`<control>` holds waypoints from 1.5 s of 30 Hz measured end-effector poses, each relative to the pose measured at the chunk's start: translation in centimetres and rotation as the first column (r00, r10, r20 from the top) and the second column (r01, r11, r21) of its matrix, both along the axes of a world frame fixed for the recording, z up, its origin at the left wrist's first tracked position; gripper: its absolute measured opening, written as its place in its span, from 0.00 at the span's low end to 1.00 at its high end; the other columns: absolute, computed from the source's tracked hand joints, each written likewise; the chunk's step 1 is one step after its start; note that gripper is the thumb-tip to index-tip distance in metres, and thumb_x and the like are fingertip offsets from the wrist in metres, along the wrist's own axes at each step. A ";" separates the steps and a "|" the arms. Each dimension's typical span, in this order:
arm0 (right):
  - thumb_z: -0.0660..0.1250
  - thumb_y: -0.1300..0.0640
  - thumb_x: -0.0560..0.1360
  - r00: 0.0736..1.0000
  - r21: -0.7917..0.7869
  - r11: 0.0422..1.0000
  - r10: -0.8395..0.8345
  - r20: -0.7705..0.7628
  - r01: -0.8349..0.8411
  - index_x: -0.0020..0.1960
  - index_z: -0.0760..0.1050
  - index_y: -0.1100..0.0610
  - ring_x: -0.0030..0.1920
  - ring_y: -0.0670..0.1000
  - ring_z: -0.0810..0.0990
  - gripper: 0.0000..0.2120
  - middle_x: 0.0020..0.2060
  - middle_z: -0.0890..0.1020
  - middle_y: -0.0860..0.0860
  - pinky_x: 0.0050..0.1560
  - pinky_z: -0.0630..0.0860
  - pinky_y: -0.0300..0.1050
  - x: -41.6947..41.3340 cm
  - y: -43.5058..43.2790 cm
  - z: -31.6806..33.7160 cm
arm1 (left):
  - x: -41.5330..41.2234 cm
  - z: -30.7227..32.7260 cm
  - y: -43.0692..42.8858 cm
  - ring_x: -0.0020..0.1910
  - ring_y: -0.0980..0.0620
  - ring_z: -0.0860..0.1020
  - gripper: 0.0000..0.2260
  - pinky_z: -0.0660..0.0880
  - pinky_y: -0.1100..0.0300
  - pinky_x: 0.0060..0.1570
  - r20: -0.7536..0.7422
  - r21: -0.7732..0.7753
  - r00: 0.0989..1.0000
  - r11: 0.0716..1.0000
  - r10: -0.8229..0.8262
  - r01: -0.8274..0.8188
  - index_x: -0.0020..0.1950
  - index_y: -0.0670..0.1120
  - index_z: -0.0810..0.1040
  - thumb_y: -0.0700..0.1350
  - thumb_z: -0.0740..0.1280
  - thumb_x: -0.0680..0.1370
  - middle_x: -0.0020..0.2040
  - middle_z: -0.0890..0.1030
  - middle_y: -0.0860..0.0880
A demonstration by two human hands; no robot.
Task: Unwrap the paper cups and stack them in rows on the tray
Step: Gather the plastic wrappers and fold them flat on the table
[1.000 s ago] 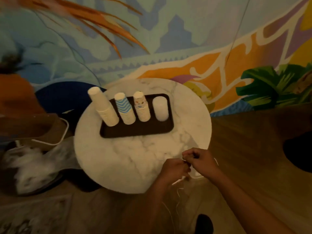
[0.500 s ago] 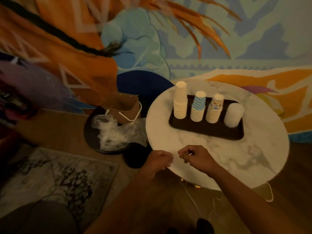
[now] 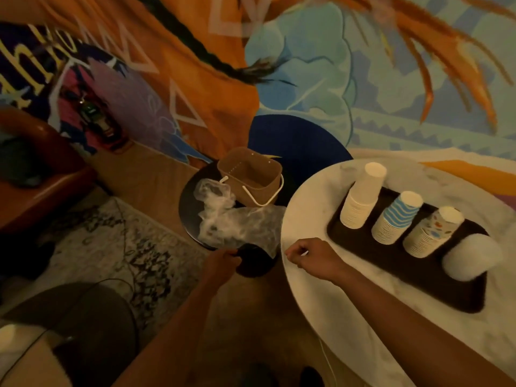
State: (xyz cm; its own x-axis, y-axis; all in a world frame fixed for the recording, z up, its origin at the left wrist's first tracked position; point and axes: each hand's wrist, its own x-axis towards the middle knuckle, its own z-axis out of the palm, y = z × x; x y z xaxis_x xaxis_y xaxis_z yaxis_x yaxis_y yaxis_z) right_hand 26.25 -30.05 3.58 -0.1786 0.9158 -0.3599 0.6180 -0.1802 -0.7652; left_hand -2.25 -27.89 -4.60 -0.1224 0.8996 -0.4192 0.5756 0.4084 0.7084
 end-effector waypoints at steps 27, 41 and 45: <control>0.72 0.42 0.76 0.957 -0.097 0.969 -0.204 0.206 0.227 0.73 0.70 0.50 0.62 0.53 0.80 0.29 0.64 0.80 0.51 0.60 0.76 0.44 -10.8 12.8 -6.2 | -5.7 -2.1 19.4 0.39 0.52 0.76 0.17 0.70 0.56 0.44 -0.145 0.209 0.914 0.891 -0.380 0.403 0.37 0.51 0.76 0.54 0.63 0.84 0.36 0.76 0.52; 0.69 0.49 0.80 0.946 0.258 0.914 -0.325 0.004 0.313 0.48 0.84 0.49 0.44 0.42 0.82 0.07 0.43 0.86 0.43 0.48 0.77 0.41 -5.6 11.9 2.5 | 1.9 11.9 17.2 0.40 0.55 0.82 0.10 0.78 0.61 0.40 0.289 0.245 0.852 0.894 -0.436 0.374 0.45 0.50 0.83 0.55 0.69 0.80 0.41 0.84 0.50; 0.66 0.53 0.83 0.914 0.234 0.885 -0.403 -0.051 0.403 0.48 0.83 0.50 0.44 0.40 0.82 0.08 0.40 0.86 0.42 0.48 0.75 0.34 -1.0 9.1 4.1 | 3.5 14.2 16.3 0.30 0.49 0.80 0.14 0.77 0.61 0.31 0.353 0.174 0.874 0.941 -0.334 0.290 0.47 0.45 0.82 0.56 0.70 0.79 0.36 0.84 0.47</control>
